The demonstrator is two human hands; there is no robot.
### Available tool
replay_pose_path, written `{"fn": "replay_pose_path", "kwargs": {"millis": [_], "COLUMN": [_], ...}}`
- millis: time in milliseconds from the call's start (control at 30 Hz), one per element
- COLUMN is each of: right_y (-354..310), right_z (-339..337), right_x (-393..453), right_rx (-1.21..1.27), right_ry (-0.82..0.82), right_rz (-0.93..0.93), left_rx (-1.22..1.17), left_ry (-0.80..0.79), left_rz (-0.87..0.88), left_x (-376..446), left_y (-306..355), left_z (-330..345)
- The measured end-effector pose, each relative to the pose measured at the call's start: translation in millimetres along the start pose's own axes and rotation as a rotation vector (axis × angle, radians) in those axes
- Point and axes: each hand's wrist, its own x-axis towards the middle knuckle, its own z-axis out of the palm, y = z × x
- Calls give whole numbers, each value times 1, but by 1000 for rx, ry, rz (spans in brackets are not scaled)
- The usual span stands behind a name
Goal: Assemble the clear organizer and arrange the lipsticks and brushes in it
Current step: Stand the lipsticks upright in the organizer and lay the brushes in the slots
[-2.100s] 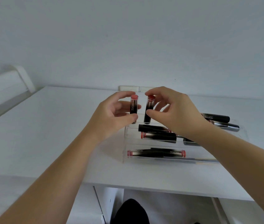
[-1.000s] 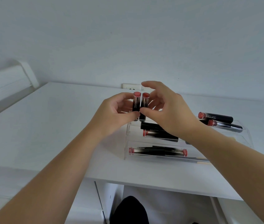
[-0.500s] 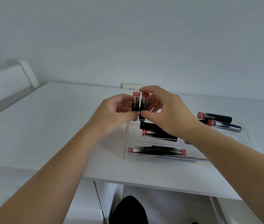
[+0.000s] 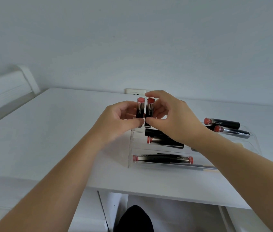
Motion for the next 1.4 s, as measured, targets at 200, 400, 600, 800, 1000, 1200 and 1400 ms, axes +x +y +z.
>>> {"fn": "replay_pose_path", "kwargs": {"millis": [200, 400, 600, 800, 1000, 1200, 1400], "right_y": [0, 0, 1, 2, 4, 5, 7], "right_z": [0, 1, 1, 2, 3, 3, 2], "right_x": [-1, 0, 0, 0, 0, 1, 0], "right_rx": [-10, -26, -19, -14, -29, -37, -43], "right_ry": [5, 11, 13, 11, 13, 1, -2], "right_rz": [-2, -14, -12, -15, -30, -34, -48], "left_rx": [-17, 8, 24, 52, 81, 92, 113], "left_ry": [-11, -2, 5, 7, 14, 12, 9], "left_rz": [-6, -5, -2, 5, -7, -10, -4], "left_x": [-1, -1, 0, -1, 0, 0, 0], "left_y": [2, 1, -1, -1, -1, -1, -2], "left_z": [0, -1, -1, -2, -2, -2, -3]}}
